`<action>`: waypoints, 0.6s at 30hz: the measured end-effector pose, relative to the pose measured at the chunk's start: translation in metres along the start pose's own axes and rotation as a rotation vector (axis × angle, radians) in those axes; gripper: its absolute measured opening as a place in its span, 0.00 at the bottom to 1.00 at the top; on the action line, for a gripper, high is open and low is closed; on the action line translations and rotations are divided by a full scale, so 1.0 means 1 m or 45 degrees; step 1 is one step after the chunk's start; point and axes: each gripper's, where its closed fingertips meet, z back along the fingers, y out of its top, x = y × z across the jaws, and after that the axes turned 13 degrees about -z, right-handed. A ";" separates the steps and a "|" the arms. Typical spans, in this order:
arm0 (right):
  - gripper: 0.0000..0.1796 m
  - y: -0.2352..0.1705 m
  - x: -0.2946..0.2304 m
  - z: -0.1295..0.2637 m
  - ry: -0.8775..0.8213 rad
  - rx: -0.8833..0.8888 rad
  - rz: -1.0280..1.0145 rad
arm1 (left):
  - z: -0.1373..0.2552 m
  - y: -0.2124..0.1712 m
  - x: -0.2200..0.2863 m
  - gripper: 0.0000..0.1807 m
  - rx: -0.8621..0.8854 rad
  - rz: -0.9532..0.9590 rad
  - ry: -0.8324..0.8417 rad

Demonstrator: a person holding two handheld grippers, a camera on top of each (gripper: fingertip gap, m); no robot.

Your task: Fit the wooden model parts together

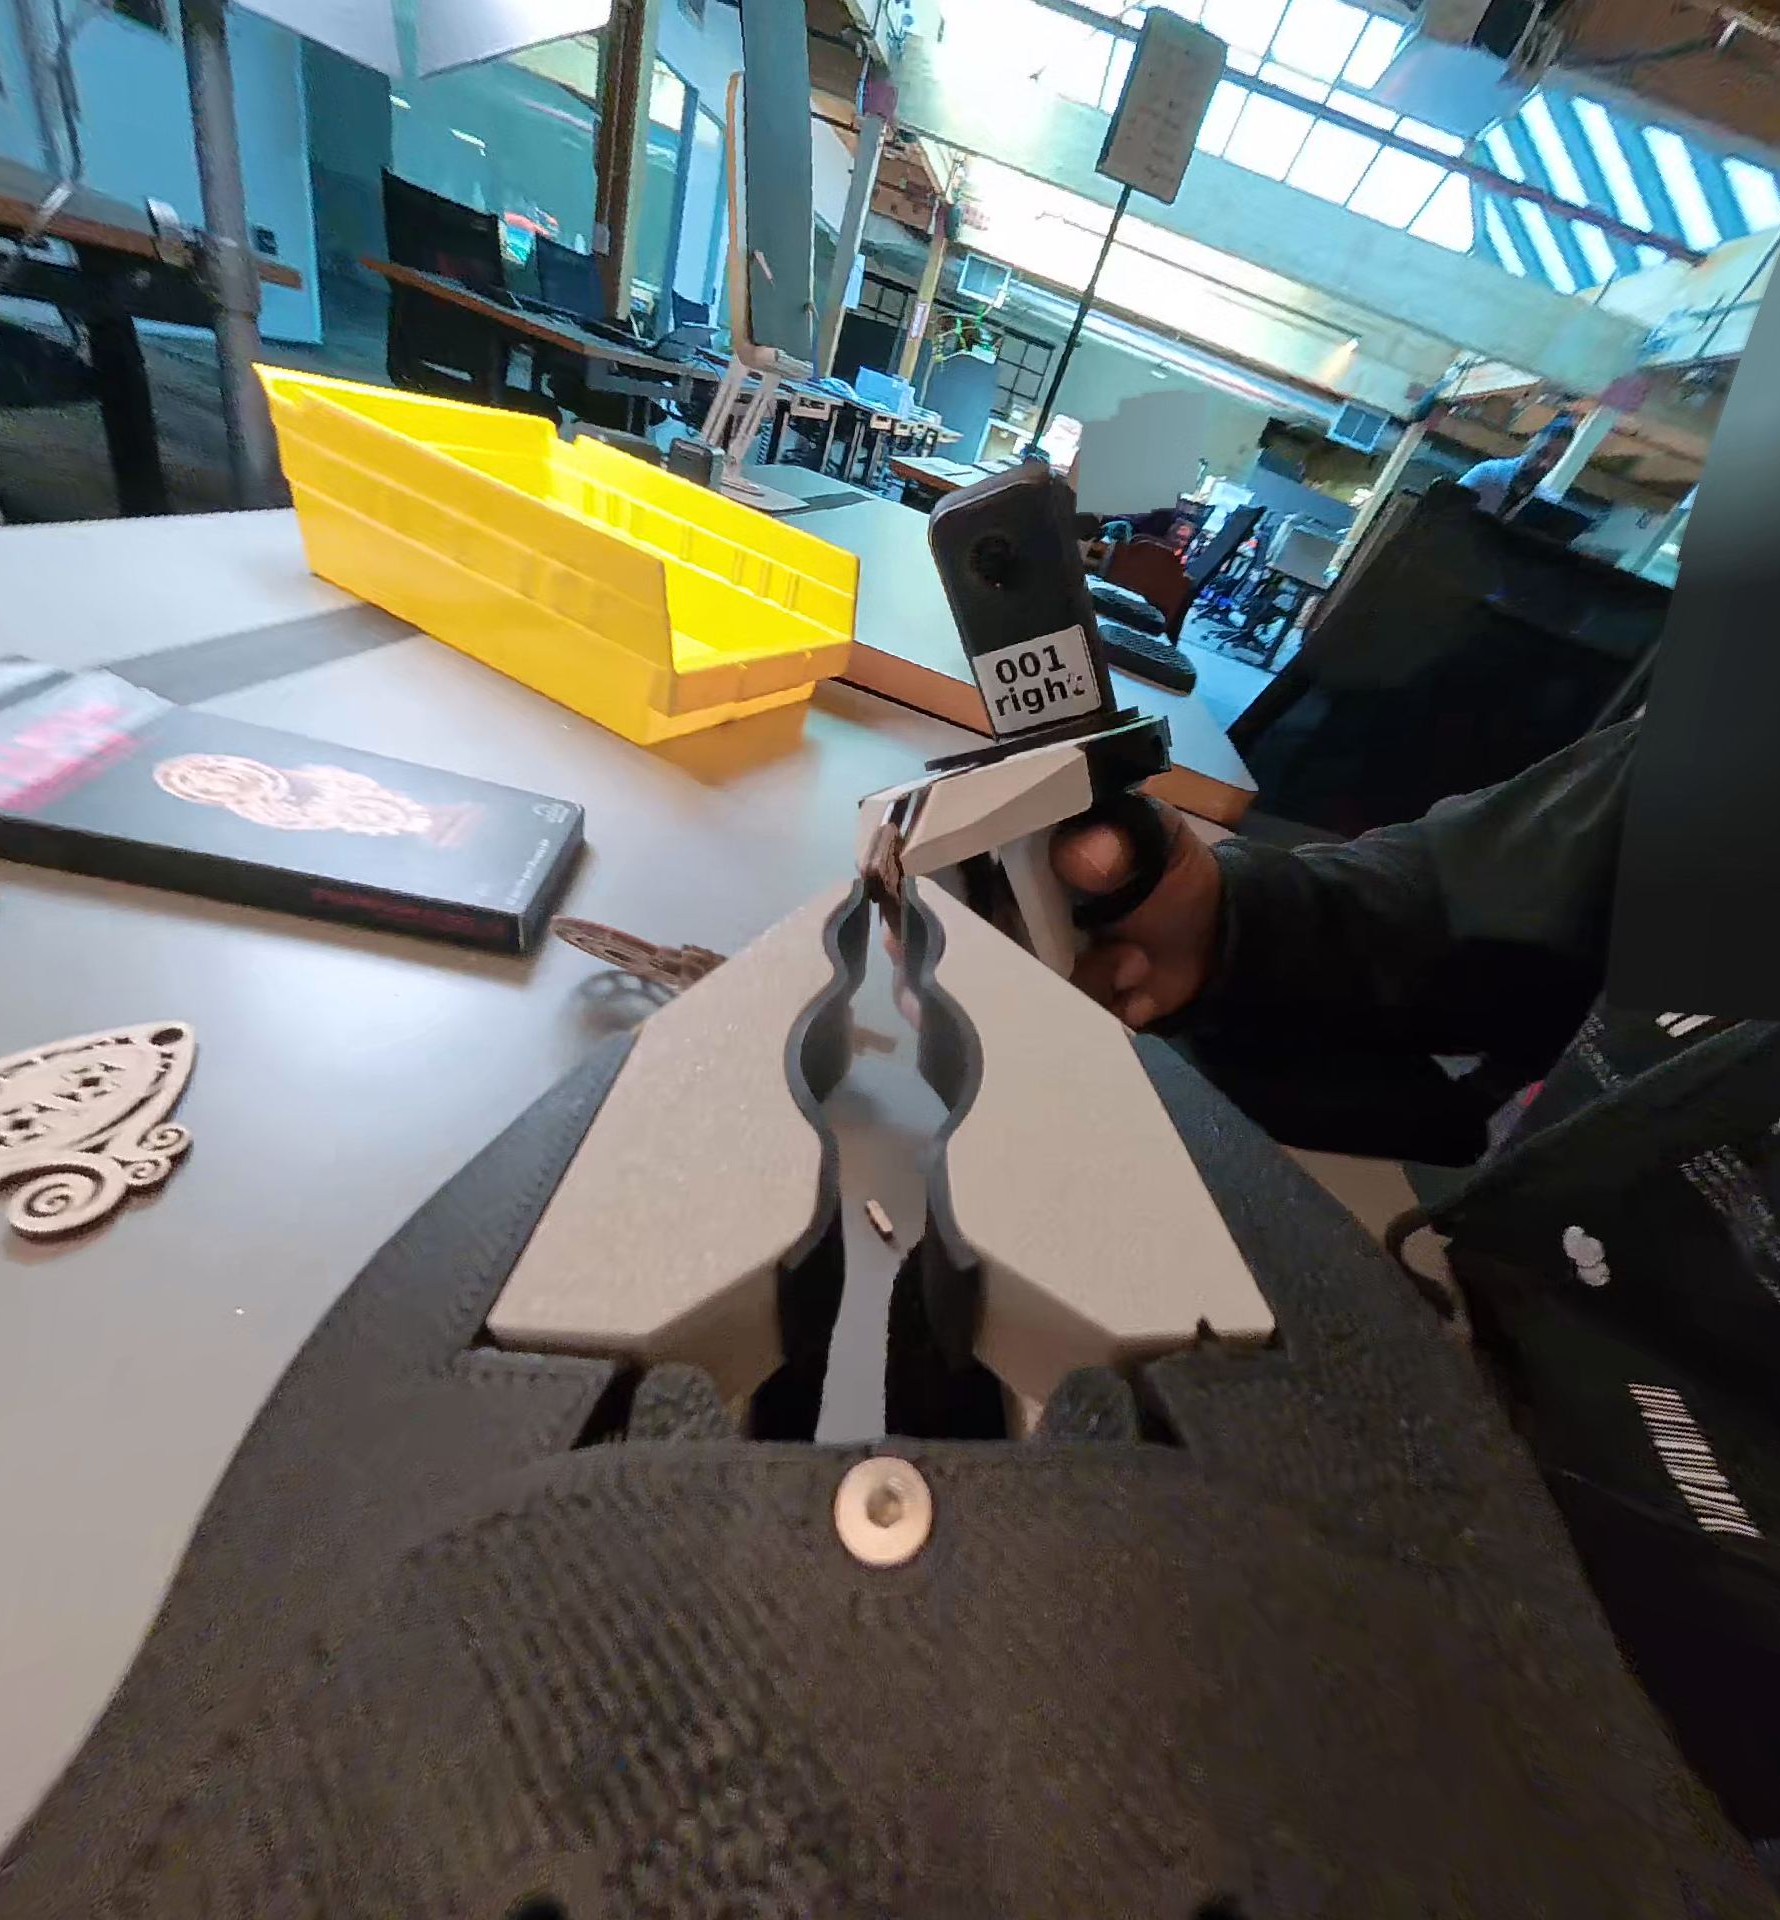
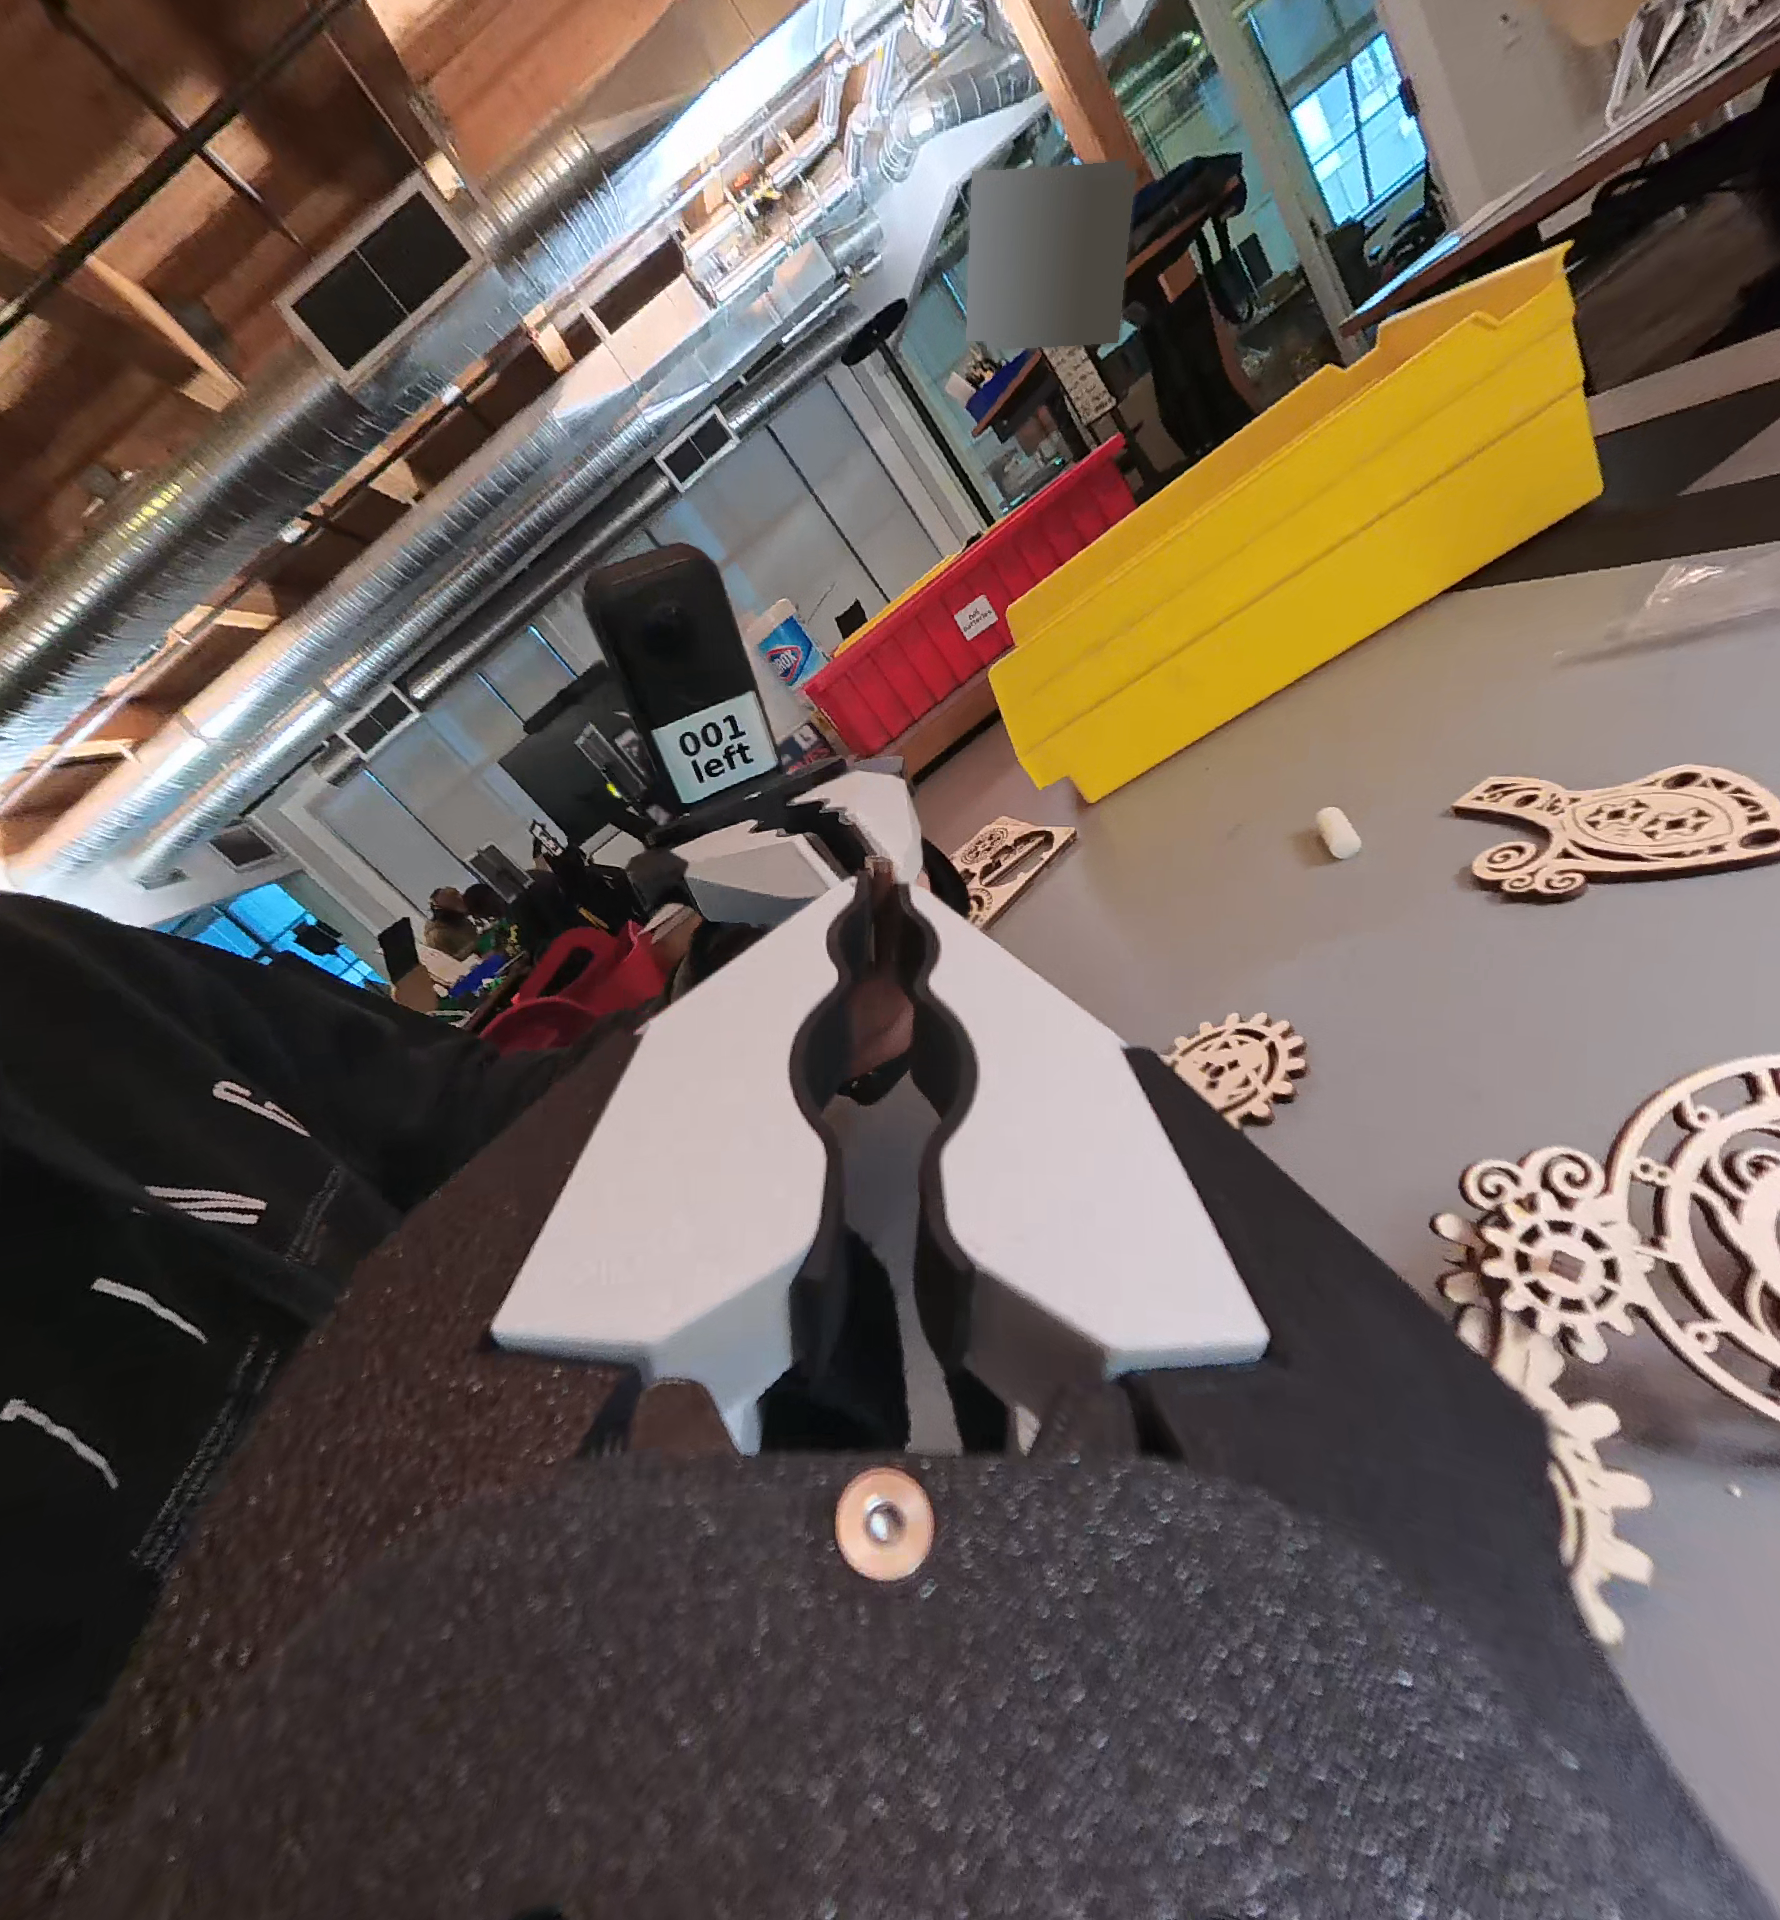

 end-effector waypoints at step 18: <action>0.04 -0.033 0.040 0.014 -0.360 -0.499 0.626 | -0.006 -0.054 0.004 0.01 -0.307 0.534 -0.158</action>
